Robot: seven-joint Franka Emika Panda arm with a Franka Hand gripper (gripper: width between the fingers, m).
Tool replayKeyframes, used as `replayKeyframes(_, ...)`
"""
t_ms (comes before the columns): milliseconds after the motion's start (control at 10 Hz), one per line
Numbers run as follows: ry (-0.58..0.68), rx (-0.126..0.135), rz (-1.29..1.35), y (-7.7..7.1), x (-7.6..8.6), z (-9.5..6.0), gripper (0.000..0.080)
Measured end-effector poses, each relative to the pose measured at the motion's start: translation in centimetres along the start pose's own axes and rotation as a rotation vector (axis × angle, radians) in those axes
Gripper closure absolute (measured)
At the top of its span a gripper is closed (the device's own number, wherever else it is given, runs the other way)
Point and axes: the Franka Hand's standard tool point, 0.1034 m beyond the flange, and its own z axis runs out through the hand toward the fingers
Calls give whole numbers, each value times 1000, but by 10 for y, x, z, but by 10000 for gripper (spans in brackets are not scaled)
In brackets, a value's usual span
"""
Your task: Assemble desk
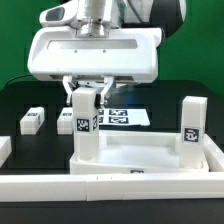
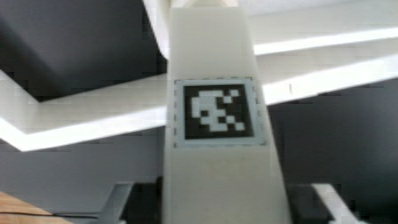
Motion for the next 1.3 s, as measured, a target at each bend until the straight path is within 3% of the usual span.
replayKeyframes(600,15,-3,-3,0,0,1,501)
replayKeyframes(700,15,-3,-3,0,0,1,300)
replayKeyframes(800,15,-3,-3,0,0,1,300)
replayKeyframes(900,15,-3,-3,0,0,1,181)
replayKeyframes(1300,15,-3,-3,0,0,1,151)
